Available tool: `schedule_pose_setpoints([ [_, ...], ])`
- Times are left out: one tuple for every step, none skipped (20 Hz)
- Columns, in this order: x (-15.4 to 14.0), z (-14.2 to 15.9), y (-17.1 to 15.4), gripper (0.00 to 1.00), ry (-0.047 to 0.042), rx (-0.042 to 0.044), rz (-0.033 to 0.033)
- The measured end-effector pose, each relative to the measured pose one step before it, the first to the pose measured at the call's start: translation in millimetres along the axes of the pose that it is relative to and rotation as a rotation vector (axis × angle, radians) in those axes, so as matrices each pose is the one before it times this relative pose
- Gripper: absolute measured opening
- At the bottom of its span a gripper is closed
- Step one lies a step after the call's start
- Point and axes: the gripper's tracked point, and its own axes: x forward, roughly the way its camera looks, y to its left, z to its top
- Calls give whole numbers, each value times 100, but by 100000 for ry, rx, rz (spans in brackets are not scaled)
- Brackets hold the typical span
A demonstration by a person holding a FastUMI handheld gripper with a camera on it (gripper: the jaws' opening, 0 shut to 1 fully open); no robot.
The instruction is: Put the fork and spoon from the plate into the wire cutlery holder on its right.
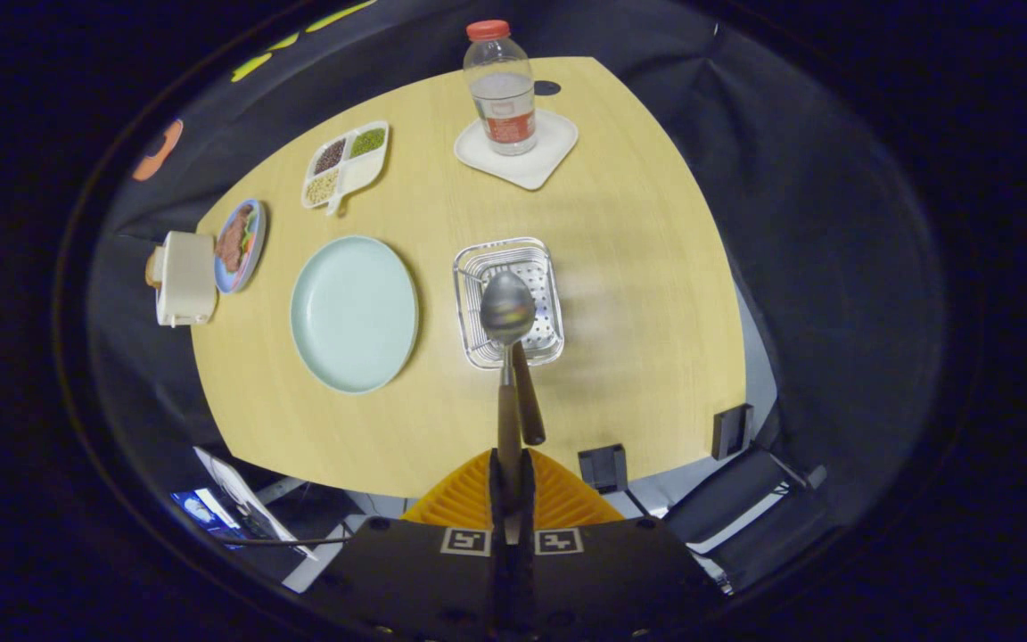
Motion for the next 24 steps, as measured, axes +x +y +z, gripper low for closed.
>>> schedule_pose_setpoints([
  [25, 152, 122, 3, -164, -72, 465],
  [120, 608, 91, 7, -834, -477, -200],
  [282, 451, 351, 7, -748, -778, 1],
  [-255, 411, 293, 8, -987, -815, 28],
  [-73, 108, 218, 12, -797, -1006, 84],
  [-114, 228, 313, 9, -1482, -751, 773],
  [-74, 60, 395, 12, -490, -1096, 443],
  [-240, 249, 354, 23, -1026, -1060, 417],
  [-234, 178, 198, 28, -1234, -988, 3],
  [-192, 480, 274, 39, -2030, -834, 448],
  [-355, 429, 325, 50, -2433, -1011, 627],
  [-361, 461, 84, 61, -3163, -1113, -142],
  [-464, 703, 139, 72, -3939, -1018, 56],
  [-390, 589, 104, 83, -4634, -770, 45],
  [-593, 910, 112, 87, -5315, -329, 198],
  [-667, 1093, 102, 93, -5734, -347, 37],
  [-679, 1103, -67, 94, -6464, -617, -400],
  [-728, 1274, -170, 96, -7496, -1296, -125],
  [-878, 1352, 22, 96, -8465, -1584, 218],
  [-975, 1462, 110, 97, -8872, -1097, 296],
  [-1080, 1476, 14, 97, -9108, -468, 196],
  [-930, 936, -23, 97, -8286, -176, 107],
  [-797, 970, 16, 97, -7111, 461, 147],
  [-1097, 867, -18, 97, -6576, 1032, 603],
])
